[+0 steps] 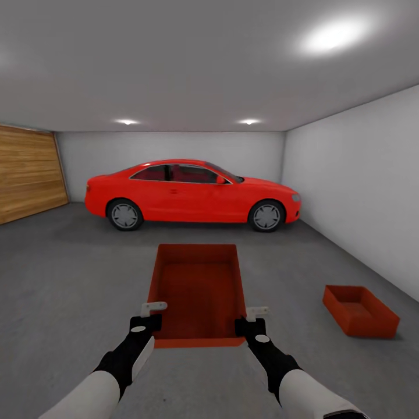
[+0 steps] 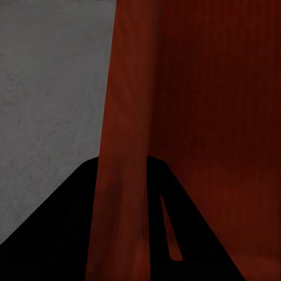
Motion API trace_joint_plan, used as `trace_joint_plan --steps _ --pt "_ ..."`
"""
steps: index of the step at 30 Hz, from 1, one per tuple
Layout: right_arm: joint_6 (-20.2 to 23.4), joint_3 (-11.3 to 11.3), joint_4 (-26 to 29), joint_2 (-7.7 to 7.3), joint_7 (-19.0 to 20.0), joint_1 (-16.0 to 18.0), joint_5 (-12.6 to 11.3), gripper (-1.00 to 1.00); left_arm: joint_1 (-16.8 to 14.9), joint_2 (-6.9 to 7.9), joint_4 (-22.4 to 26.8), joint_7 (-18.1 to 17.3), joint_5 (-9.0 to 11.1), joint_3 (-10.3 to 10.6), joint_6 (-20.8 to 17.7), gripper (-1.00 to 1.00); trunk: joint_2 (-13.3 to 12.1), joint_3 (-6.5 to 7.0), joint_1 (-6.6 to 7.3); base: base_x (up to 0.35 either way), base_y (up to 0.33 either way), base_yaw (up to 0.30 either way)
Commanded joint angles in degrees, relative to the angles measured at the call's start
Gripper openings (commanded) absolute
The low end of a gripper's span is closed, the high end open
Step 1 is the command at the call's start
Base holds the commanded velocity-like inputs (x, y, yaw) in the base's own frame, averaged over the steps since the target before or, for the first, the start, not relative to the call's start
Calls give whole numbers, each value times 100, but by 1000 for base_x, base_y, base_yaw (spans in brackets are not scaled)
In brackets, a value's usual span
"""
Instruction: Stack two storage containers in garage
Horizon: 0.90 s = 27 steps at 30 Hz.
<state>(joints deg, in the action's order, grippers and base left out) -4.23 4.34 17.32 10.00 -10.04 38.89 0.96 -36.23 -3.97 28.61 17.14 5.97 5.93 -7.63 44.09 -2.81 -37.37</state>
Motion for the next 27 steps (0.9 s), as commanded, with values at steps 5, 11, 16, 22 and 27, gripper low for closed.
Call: trace_joint_plan --steps 5,11,16,22,27 --pt "-18 -52 -18 0 -26 5 -17 -100 -7 97 104 70 1 -277 -37 -100 8 -10 -5 321 0 0" --pt "-15 -55 -18 0 -33 5 -17 -100 -7 98 94 70 1 -277 -37 -100 8 -10 -5 321 0 0" --pt "-12 -56 -18 0 -34 5 -17 -100 -7 98 85 70 1 -277 -37 -100 8 -10 -5 321 0 0" --pt "-24 -56 -18 0 -35 5 -16 -100 -7 100 83 70 1 -277 -37 -100 8 -10 -5 321 0 0" --pt "-26 -56 -18 0 -42 5 -10 -100 -7 102 83 70 1 -277 -37 -100 8 -10 -5 321 0 0"
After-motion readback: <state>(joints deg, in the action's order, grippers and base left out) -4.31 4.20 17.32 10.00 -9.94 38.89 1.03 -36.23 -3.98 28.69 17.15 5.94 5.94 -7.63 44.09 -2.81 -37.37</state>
